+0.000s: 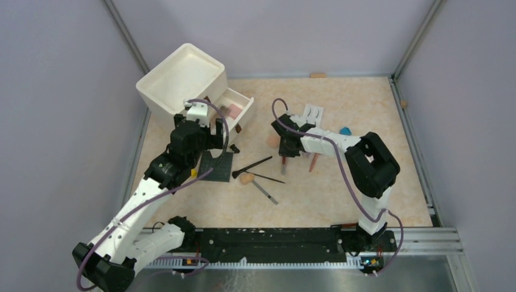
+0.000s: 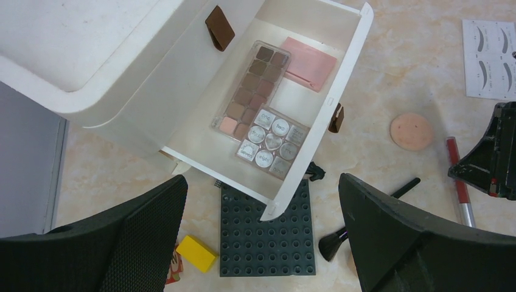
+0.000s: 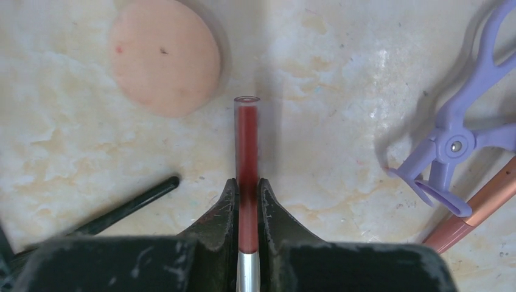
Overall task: Organize the makeup
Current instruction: Pick up the makeup from the center of the board.
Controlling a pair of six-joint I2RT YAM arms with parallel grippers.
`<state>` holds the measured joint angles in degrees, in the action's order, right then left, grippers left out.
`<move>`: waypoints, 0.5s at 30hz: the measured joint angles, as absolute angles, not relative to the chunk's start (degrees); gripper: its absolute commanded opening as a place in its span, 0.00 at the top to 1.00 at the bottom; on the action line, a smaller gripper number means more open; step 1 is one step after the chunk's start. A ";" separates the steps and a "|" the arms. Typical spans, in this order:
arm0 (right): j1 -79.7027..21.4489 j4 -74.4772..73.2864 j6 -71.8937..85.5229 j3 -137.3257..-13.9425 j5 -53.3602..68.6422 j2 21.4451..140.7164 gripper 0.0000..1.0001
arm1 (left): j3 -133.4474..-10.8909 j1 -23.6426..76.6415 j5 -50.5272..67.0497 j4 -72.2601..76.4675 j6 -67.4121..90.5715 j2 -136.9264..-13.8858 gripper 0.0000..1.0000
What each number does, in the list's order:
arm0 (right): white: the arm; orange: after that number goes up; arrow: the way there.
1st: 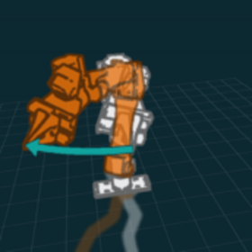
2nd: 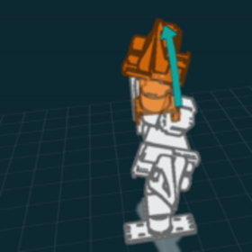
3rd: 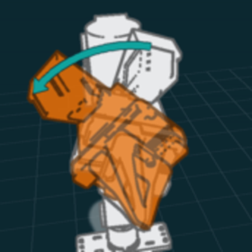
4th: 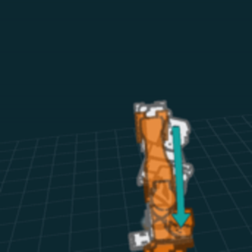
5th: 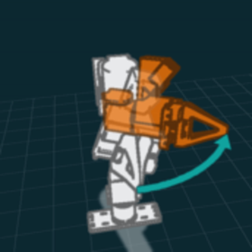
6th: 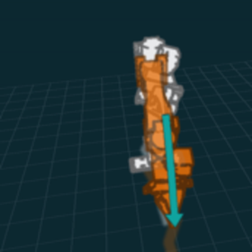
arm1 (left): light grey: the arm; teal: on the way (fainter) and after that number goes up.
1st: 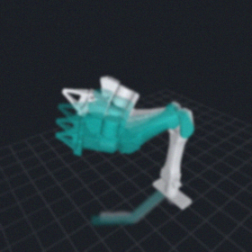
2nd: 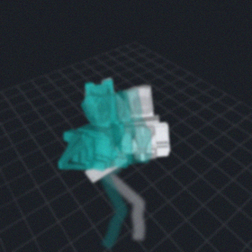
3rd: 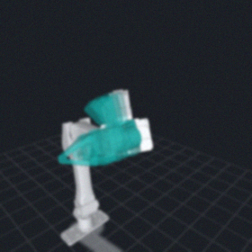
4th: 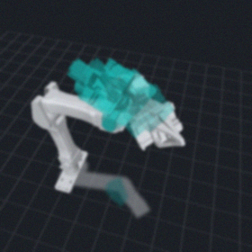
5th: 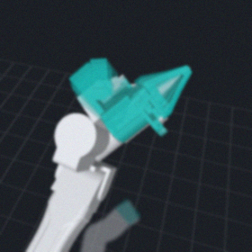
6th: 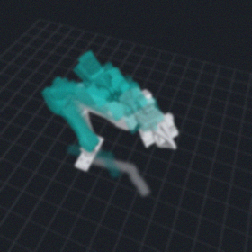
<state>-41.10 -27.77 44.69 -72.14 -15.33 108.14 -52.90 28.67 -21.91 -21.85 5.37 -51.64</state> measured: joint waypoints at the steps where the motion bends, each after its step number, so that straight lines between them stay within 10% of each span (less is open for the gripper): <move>1: -41.10 -27.64 44.10 -72.40 -15.07 107.83 1.00 | -52.90 28.60 -21.93 -21.82 5.39 -51.64 0.01; 15: -41.10 -6.74 51.55 -90.37 -1.26 106.26 1.00 | -52.75 26.68 -26.24 -21.78 5.87 -47.86 0.01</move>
<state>-41.10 -6.74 51.55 -90.37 -1.26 106.26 -52.75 26.68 -26.24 -21.78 5.87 -47.86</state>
